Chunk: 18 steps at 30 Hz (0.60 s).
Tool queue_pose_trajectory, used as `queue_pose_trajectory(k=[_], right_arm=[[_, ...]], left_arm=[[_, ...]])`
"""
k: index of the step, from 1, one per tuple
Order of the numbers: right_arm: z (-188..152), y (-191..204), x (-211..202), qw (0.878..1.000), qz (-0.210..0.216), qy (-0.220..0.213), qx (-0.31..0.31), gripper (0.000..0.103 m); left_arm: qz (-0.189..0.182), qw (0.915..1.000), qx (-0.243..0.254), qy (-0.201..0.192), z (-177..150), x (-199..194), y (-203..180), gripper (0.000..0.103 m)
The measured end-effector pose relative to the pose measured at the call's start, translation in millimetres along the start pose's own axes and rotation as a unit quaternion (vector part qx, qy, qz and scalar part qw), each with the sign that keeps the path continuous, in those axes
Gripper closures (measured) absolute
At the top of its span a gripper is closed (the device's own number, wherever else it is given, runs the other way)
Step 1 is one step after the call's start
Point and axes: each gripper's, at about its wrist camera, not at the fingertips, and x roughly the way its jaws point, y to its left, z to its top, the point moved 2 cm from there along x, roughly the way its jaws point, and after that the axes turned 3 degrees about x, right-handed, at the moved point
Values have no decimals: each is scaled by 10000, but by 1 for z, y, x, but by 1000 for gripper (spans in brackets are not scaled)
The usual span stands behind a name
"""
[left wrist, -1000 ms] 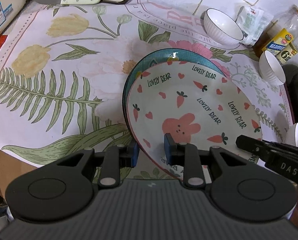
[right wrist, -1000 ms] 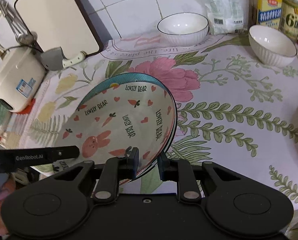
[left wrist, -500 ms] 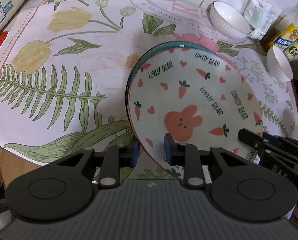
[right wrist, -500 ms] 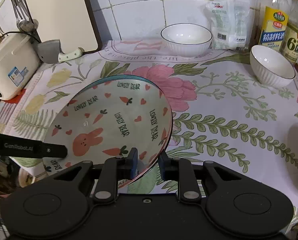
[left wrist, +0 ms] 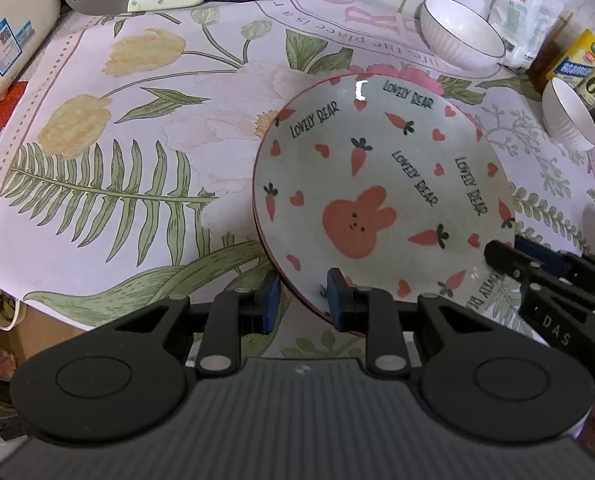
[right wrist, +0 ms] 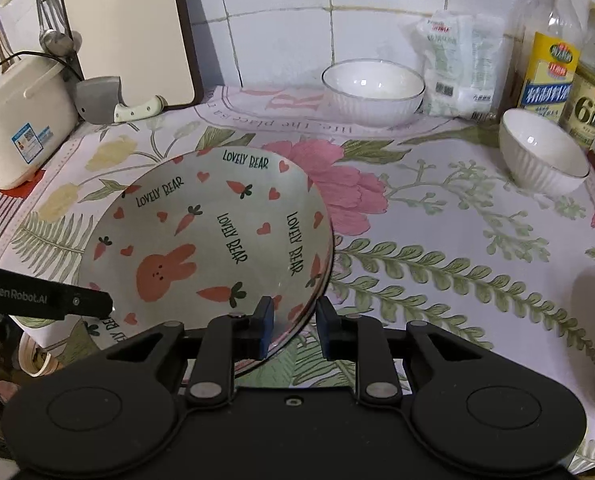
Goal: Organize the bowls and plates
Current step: 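Open both tools and withdraw them from the plate stack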
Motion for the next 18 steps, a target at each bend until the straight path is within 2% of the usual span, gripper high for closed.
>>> queue_pose_trajectory(k=[2,6,13,16,18], right_arm=[[-1,-1,-11,9999,61,20,-77,76],[-2,-8,-39,9980,591,22,205,76],[-17,-12,-99,9965,508,-581,-313,75],[-27,-15,-128,9935,475,-869,-559,70],[-35,-18,-146,9901,440,-1108,-743,64]], left_arm=[[61,9999,147,-10,-4,-5,-6,78],[339,9982,498,-60,-13,-20,-19,78],[209,9967,708,-350,-29,-64,-39,78],[173,9950,887,-420,-39,-86,-53,73],[158,9935,1010,-491,-46,-99,-63,62]])
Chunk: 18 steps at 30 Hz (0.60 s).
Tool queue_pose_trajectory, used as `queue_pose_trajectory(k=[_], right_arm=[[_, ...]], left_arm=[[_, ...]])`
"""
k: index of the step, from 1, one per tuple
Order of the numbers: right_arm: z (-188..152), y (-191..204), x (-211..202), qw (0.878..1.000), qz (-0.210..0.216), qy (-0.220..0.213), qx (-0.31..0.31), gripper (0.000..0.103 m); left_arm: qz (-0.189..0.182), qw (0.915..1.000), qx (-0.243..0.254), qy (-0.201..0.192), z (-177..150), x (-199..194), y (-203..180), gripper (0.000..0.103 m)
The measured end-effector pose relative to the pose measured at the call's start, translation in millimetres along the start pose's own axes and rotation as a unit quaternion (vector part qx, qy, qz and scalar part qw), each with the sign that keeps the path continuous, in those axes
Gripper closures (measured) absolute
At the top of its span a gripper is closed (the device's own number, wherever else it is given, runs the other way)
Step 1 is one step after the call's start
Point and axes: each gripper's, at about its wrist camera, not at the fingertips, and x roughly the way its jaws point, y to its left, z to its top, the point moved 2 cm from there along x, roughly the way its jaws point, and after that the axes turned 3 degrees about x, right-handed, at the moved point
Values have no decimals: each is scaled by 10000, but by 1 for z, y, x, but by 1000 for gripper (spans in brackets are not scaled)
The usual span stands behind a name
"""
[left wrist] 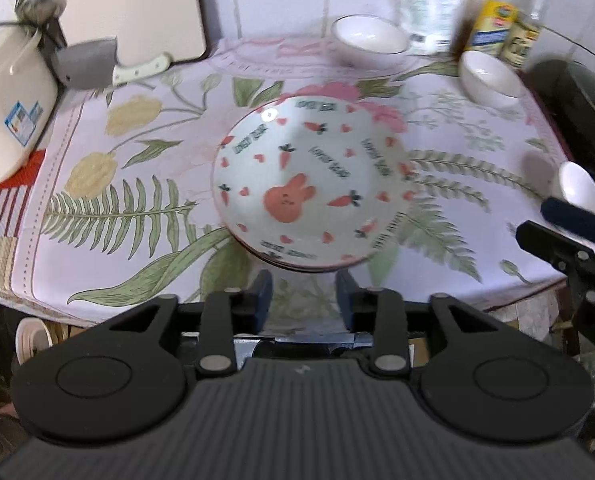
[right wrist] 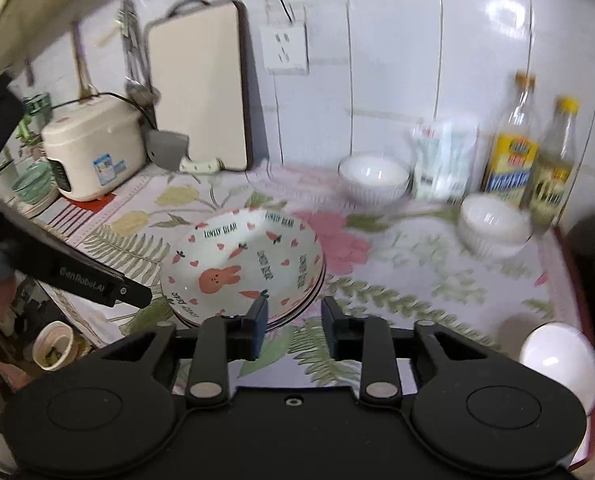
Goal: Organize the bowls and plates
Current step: 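Open both tools and withdraw them from the plate stack, then reach both tools to the white bowl by the stove and grasp its rim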
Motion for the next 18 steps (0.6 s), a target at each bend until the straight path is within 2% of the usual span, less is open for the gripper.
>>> queue_pose_trajectory(k=[1,3,6,8,13,18], right_arm=[[-2,-1,-8,9999,-2,-109,-84,59],[-6,-3,-25,9994,3,-310,-179,56],[-12,-15,-41,9991,-132,-412,-4,50],[-16,-26,-50,9987,-235,-393,227,50],[-29,-46,-78,9966,-494,-604,254,46],[-45,-68,-104,9947,-568,-804,292,43]], left_arm=[[-18,10000,72,-36,-2,-6,-5,61],[-78,9996,234,-121,-4,-18,-17,61],[-160,9987,395,-281,-6,-34,-34,55],[-234,9982,410,-359,-7,-42,-45,54],[-410,9970,521,-390,-7,-51,-72,49],[-501,9958,654,-402,-4,-53,-96,39]])
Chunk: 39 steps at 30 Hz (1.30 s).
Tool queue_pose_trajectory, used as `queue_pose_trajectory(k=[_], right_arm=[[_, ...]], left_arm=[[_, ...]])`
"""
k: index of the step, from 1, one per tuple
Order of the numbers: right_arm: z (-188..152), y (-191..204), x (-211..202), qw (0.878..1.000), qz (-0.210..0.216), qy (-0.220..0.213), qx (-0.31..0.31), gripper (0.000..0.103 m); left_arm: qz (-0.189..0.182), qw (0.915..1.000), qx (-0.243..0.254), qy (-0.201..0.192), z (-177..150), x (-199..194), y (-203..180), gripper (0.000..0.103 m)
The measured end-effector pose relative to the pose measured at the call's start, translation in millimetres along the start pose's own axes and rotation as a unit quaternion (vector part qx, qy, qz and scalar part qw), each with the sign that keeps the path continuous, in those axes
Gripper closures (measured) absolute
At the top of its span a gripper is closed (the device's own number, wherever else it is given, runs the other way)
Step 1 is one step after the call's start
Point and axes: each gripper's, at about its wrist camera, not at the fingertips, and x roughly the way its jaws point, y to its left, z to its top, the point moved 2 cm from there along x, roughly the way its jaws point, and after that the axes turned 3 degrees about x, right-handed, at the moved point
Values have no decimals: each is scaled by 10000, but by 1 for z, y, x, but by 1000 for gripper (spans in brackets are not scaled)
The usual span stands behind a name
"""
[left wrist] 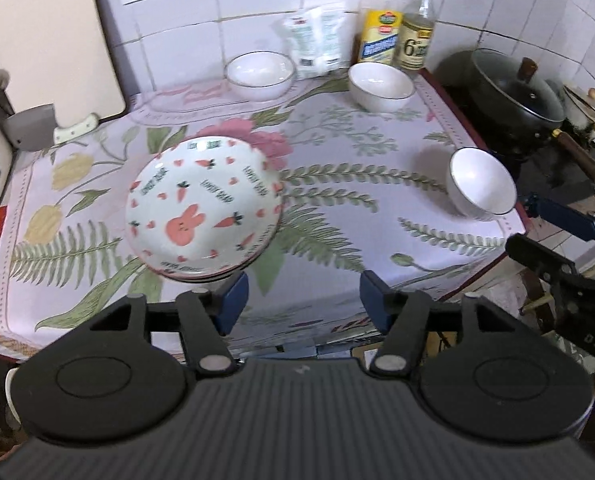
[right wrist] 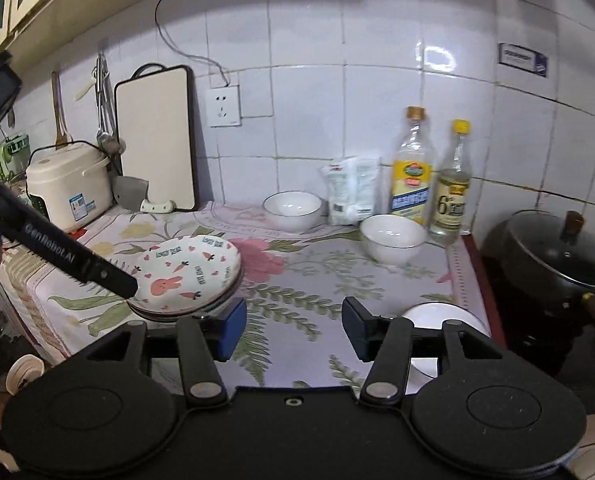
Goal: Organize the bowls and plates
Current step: 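Reach both tools to the white bowl by the stove and grasp its rim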
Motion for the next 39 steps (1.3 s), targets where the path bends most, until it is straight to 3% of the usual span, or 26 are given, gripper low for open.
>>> queue_pose_trajectory(k=[8,14,19,24,26,31,39], right_arm=[[-24,-42,-18,9993,-269,-243,28,33],[-51,-68,-12,9980,-613,-178,15,28],[-77,-90,1,9969,-719,-130,288,28],[-97,-106,22,9960,-777,-153,411,27],[-102,-112,33,9959,-772,-190,424,19],[-108,-124,62,9954,-835,-265,392,15],[-120,-133,107,9948,-932,-317,272,12]], left_arm=[[-32,9997,222,5,7,16,-37,33],[-251,9992,310,12,9,42,-67,33],[-200,9987,430,-210,8,73,-88,33],[-296,9992,49,-273,12,103,-99,33],[-372,9987,-162,-308,15,113,-100,33],[-794,9952,-507,-272,26,139,-109,33],[-931,9929,-604,-433,36,175,-136,33]])
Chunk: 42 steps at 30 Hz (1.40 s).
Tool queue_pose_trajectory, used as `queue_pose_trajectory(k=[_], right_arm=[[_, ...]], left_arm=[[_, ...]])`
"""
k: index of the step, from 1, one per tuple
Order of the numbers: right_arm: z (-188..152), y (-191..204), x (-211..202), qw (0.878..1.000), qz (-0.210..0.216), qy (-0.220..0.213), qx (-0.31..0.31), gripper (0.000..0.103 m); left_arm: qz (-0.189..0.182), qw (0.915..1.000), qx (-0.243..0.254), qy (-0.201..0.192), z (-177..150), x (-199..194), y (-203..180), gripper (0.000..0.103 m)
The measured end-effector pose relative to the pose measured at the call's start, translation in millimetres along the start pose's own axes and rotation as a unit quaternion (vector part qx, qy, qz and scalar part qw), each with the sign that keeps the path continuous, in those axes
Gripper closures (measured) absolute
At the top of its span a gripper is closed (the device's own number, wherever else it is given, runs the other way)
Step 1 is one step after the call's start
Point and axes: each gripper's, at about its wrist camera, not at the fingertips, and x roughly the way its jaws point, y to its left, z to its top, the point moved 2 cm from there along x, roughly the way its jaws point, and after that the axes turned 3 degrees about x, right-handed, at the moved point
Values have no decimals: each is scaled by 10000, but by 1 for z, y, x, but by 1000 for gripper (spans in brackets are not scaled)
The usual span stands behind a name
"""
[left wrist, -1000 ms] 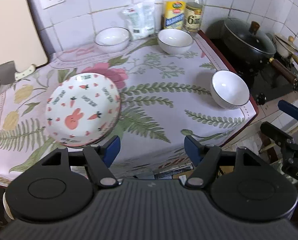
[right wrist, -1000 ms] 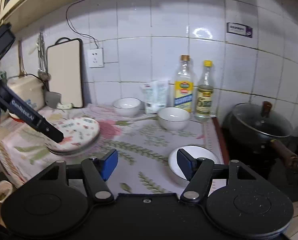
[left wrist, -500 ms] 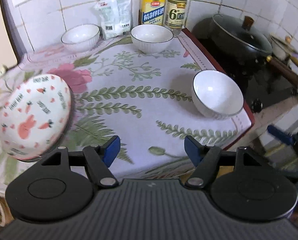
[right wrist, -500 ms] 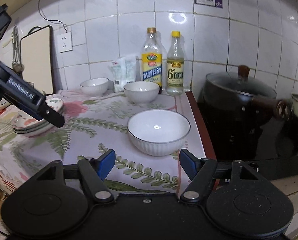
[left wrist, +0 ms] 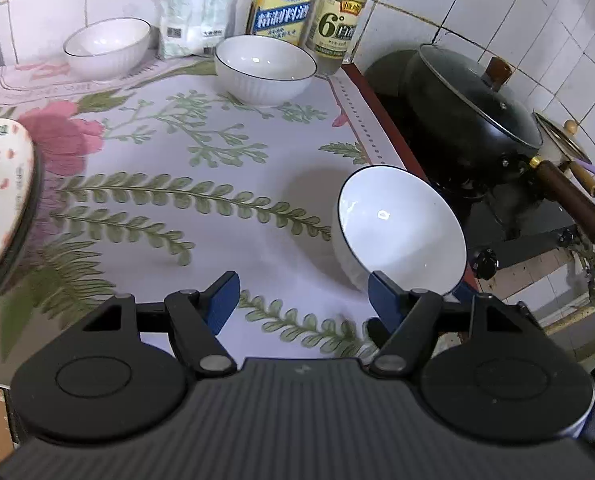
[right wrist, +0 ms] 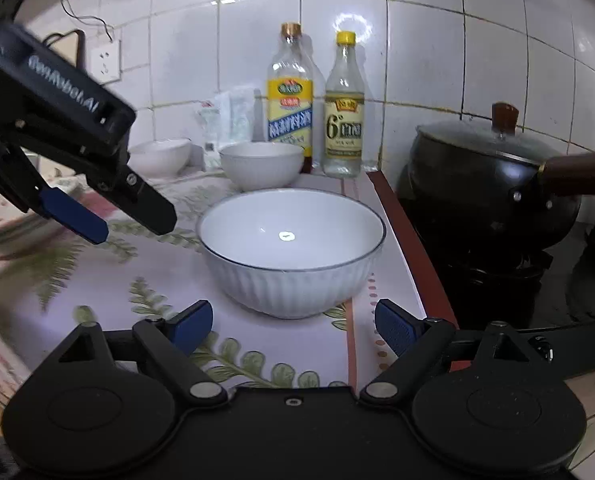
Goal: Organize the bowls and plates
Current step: 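Reach both tools to the white bowl by the stove and grasp its rim, then carry the white bowl beside the plate stack and set it down, opening both tools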
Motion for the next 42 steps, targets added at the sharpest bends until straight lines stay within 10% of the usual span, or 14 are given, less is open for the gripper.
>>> queue_pose_trajectory(k=[10,14,18,42], right_arm=[[-2,-9,25,9996,156,-104,201,5],[2,-1,31,9996,197,-199,86,5],[5,3,33,9997,142,-208,65,3],[46,98,39,9922,1181,-279,-294,3]], left_arm=[[-15,10000,-13,9,19,31,-16,40],[-53,9997,-55,232,23,45,-18,75],[-184,9993,-26,320,22,47,-19,88],[741,9964,-122,390,42,-29,67,88]])
